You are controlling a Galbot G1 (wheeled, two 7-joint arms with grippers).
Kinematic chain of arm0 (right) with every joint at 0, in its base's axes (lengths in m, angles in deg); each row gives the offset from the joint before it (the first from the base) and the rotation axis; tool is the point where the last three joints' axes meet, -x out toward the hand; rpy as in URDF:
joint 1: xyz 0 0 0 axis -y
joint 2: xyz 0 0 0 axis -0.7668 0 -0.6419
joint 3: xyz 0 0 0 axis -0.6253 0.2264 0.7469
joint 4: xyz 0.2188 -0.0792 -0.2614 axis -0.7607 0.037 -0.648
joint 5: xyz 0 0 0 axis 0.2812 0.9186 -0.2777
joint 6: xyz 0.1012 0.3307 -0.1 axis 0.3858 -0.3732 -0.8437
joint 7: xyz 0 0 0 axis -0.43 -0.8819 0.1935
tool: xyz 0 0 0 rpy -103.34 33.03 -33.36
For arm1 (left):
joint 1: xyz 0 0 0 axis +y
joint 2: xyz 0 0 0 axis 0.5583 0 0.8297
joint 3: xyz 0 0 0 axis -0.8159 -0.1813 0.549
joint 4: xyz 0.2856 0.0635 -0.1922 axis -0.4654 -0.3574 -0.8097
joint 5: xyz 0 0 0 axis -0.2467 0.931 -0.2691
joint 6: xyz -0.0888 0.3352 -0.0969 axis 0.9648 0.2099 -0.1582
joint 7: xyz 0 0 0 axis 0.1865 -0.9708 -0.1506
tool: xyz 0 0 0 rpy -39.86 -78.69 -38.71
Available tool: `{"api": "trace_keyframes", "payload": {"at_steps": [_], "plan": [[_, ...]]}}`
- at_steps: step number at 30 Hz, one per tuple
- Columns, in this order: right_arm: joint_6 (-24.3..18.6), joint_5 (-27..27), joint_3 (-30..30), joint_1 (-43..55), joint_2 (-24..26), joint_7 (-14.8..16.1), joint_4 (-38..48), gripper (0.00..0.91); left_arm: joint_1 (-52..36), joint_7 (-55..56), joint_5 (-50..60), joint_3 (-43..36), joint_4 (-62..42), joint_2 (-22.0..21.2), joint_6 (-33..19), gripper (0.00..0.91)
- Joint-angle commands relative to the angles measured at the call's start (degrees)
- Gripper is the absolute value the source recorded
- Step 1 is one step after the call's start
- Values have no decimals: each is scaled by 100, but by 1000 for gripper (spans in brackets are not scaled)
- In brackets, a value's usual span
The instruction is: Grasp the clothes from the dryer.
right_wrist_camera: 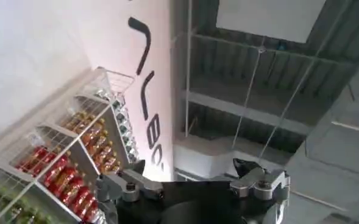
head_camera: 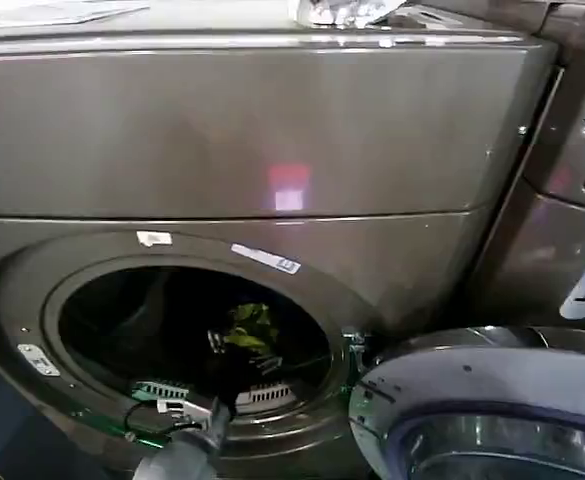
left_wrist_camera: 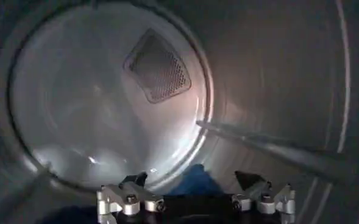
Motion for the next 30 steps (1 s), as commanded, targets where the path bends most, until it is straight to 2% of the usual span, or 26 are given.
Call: {"api": "trace_keyframes", "payload": {"at_steps": [1,13,21,28,30], "plan": [[-10,36,32,24,-80,10,-45,907,-400,-615,-103,-71,-659,436,-20,907],[-1,45,34,-14,-87,10,-40,907,-577,-639,-1472,-673,-1104,1083,131,907],[8,52,72,-6,-106,8,-71,907,-443,-643,-1539,-812,-946,1226,112,907],[-3,53,178,47,-110,15,-81,907,-338,-629,-907,-803,-1229,1164,83,907],[-5,53,207,64,-109,18,-87,907,-331,-629,-1125,-826,-1263,1206,133,907]]}}
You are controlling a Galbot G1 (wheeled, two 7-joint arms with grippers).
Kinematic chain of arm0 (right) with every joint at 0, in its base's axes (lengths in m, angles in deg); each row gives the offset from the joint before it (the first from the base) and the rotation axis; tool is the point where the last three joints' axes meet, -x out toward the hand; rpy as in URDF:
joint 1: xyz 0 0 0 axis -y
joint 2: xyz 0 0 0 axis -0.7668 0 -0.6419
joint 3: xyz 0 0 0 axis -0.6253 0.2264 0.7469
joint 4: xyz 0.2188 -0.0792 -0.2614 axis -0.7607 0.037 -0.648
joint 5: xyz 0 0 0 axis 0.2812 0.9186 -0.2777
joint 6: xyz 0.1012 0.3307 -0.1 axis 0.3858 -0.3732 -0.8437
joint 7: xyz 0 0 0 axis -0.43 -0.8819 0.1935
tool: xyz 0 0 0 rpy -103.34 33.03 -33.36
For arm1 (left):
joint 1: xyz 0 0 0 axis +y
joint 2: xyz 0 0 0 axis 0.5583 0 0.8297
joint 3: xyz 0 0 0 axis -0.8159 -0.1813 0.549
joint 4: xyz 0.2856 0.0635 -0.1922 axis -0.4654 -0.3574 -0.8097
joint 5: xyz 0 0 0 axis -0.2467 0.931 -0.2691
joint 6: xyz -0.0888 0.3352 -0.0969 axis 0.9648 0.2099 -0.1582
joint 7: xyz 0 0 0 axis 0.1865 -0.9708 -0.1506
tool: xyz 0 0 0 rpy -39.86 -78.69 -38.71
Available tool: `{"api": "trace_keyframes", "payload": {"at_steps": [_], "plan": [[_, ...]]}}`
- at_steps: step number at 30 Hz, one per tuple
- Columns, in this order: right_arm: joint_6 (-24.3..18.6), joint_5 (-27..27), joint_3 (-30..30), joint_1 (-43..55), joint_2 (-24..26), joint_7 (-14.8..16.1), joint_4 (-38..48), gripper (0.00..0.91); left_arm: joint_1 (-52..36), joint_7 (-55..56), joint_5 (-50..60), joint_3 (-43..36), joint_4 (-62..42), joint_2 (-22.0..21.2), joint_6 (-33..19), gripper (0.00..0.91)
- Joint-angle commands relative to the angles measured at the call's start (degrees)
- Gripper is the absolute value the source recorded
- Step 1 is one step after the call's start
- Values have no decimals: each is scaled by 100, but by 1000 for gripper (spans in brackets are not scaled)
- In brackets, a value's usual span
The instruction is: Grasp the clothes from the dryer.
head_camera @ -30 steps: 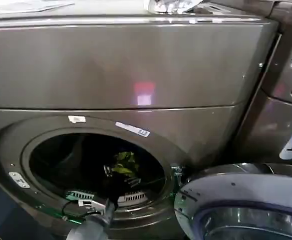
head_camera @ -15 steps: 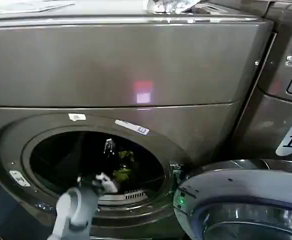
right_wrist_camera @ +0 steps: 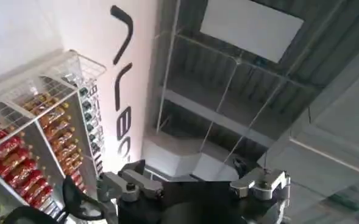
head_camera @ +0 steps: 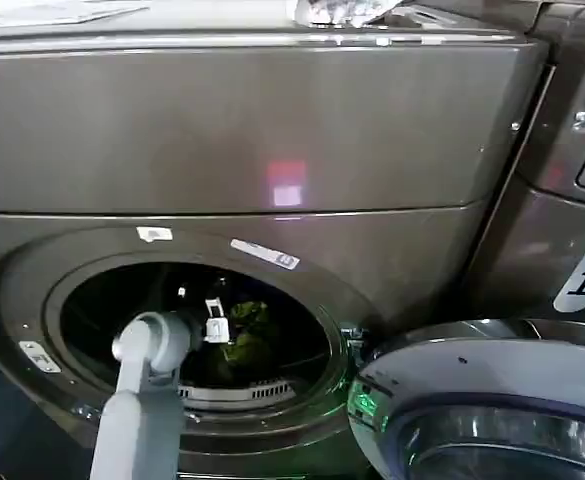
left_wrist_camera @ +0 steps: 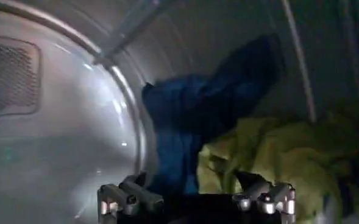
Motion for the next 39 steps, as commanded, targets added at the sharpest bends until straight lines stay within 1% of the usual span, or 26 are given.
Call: {"api": "trace_keyframes", "payload": {"at_steps": [1,3,8,16,20,23,25,26,27,28,29,30,31,32,35,39], "plan": [[-6,2,78,43,1,4,-16,907,26,-25,76,-75,-268,109,46,907],[-3,3,122,73,8,9,-40,907,2,-21,24,-84,-387,119,101,907],[4,12,194,108,11,15,-84,907,-51,-15,386,-64,-613,93,75,907],[27,84,226,100,16,19,-153,907,-229,-11,1108,88,-975,-247,-145,907],[31,123,184,69,32,24,-156,907,-353,-10,1149,125,-1136,-415,-204,907],[28,137,160,51,30,31,-151,907,-371,-12,1159,120,-1209,-465,-236,907],[22,150,137,35,24,61,-155,907,-345,-11,1184,127,-1210,-469,-253,830],[19,175,119,27,30,78,-152,907,-336,-11,1189,128,-1211,-475,-266,705],[19,180,110,23,34,77,-151,907,-332,-11,1195,128,-1215,-481,-265,626],[20,192,101,21,36,78,-150,907,-327,-12,1205,127,-1222,-489,-263,501],[17,211,84,8,48,82,-145,907,-323,-11,1214,127,-1225,-493,-269,330],[12,217,81,6,49,83,-141,907,-317,-12,1211,127,-1225,-493,-273,114],[11,218,79,1,43,82,-141,907,-313,-11,1204,131,-1223,-493,-273,57],[9,220,79,0,41,83,-144,907,-312,-11,1202,130,-1221,-492,-277,23],[8,224,82,2,54,88,-139,907,-312,-10,1148,125,-1229,-482,-274,0],[7,229,84,4,62,89,-143,907,-295,-11,1140,137,-1251,-486,-261,0]]}}
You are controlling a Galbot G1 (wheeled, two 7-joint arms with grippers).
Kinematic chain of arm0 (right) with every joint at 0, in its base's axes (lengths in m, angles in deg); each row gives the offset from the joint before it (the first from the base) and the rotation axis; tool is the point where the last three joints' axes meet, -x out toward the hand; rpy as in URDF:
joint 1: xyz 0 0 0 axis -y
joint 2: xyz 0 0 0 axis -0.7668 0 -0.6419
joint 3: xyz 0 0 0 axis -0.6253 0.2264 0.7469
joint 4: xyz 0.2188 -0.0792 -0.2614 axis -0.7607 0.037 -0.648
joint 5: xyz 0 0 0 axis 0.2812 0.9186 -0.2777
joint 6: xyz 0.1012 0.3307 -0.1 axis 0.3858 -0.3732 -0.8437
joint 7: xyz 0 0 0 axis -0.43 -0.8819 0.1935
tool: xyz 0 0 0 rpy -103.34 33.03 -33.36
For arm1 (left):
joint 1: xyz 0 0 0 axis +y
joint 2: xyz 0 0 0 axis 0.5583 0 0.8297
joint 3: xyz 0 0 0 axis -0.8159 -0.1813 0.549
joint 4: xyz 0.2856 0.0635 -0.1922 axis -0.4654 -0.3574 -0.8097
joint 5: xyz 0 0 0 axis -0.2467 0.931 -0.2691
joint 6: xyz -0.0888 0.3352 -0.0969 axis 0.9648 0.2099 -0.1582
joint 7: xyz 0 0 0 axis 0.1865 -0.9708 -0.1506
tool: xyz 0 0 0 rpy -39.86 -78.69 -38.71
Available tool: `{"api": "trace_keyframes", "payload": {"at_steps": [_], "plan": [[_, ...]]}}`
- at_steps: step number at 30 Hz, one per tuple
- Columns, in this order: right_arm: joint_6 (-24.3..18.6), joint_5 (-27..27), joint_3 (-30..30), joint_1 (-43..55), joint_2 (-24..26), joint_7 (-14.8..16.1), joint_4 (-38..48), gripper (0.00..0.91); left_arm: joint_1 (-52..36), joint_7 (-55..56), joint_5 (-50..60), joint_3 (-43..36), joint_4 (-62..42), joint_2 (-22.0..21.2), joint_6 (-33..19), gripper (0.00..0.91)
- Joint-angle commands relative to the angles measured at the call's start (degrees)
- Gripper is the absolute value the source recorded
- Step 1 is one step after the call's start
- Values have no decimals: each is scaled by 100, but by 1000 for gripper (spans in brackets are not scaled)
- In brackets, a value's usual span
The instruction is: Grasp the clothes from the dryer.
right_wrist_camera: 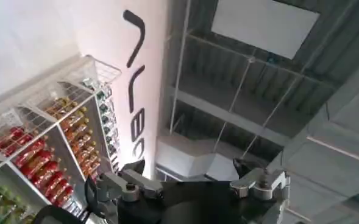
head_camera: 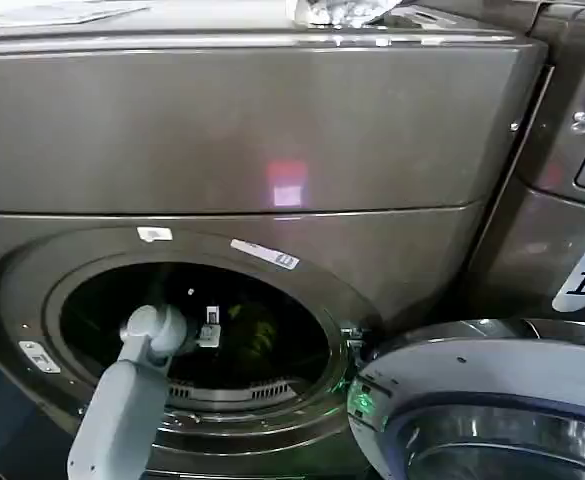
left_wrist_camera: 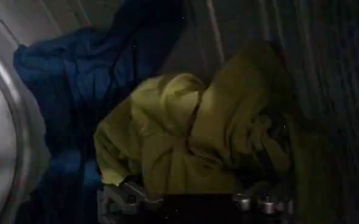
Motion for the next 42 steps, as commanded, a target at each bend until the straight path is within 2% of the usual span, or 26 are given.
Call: {"api": "trace_keyframes", "payload": {"at_steps": [1,12,24,32,40,42], "plan": [[-3,26,-13,-2,13,13,-14,907,16,-16,99,34,-123,-54,-16,0],[-7,49,-59,-48,21,13,-15,907,26,42,87,8,-73,-70,9,0],[4,44,-47,-66,100,11,32,907,145,840,-88,6,242,-256,518,0],[-3,66,-82,-115,186,66,112,907,326,2106,-471,-320,676,-287,1441,0],[-9,-6,22,-52,180,10,75,907,491,3605,-1221,-501,1009,-210,1474,0],[-5,-50,36,-40,194,-38,78,907,508,4299,-1615,-515,1039,-234,1549,0]]}}
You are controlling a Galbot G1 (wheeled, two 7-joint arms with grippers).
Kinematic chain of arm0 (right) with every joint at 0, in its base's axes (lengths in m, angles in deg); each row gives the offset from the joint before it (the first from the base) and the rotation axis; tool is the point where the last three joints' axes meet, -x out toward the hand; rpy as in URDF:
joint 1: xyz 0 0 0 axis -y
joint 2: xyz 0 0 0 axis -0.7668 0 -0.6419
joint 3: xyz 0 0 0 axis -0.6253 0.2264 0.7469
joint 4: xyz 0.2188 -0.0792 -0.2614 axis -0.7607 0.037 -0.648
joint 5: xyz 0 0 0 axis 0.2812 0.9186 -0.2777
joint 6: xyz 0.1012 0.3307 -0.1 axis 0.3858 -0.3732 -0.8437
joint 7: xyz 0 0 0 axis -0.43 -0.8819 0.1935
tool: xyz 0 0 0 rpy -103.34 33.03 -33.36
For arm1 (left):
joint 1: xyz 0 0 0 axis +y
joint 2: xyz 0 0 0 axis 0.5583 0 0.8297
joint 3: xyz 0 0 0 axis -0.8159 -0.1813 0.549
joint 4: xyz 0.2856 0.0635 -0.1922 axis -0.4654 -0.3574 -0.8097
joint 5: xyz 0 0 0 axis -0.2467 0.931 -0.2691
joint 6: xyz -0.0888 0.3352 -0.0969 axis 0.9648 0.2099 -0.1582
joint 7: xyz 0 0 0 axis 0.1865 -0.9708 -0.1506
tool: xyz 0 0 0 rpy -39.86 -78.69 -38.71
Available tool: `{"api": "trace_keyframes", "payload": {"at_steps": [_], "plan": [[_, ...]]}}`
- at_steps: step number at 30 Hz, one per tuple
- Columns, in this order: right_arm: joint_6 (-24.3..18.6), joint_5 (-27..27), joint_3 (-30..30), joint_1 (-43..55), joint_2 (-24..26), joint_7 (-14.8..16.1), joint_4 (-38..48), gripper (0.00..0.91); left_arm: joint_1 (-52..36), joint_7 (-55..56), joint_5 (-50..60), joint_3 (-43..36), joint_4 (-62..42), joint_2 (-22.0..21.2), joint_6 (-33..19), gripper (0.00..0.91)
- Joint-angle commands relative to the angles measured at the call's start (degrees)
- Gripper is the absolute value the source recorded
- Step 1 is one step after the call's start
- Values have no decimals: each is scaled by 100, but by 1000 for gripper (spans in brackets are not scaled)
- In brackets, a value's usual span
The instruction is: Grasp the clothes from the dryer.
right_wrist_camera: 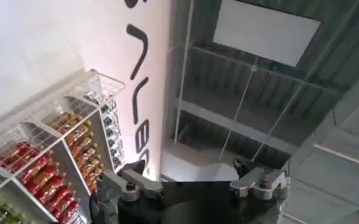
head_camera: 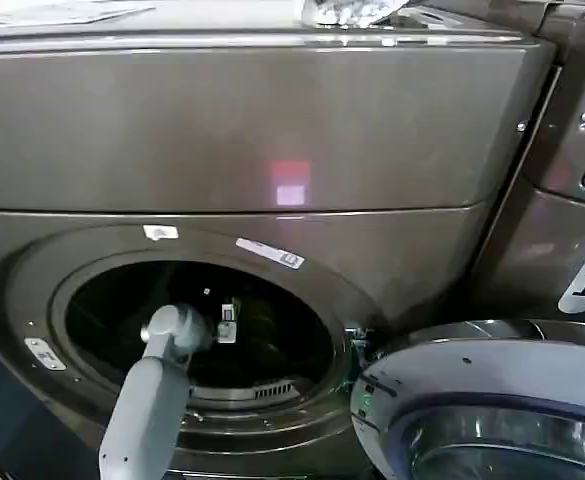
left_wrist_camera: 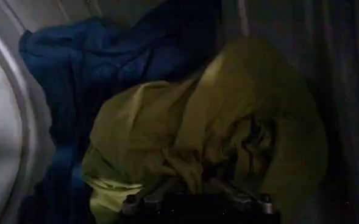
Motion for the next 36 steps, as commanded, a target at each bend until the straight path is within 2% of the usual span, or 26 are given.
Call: {"api": "trace_keyframes", "payload": {"at_steps": [1,2,6,8,11,18,24,31,36], "plan": [[46,-107,64,22,31,-172,-12,907,99,2564,-1199,-137,339,-40,459,0],[105,-113,80,23,38,-245,-21,907,101,3009,-1339,-179,336,-49,575,0],[178,-95,103,53,78,-369,-35,907,205,4209,-3126,-313,514,-114,1173,0],[167,-93,111,61,92,-407,14,907,303,4587,-3678,-303,547,-131,1236,0],[263,4,169,63,123,-626,43,907,624,4904,-4268,-261,723,-129,1222,0],[270,16,241,136,158,-639,31,907,1455,5525,-5738,136,1514,-443,1525,0],[306,146,218,171,205,-752,133,907,2141,5570,-5790,469,2341,-781,1617,0],[316,356,192,258,225,-558,146,907,2412,5565,-6173,664,2584,-715,1674,0],[349,424,208,264,246,-600,139,907,2457,5568,-6192,677,2655,-719,1697,0]]}}
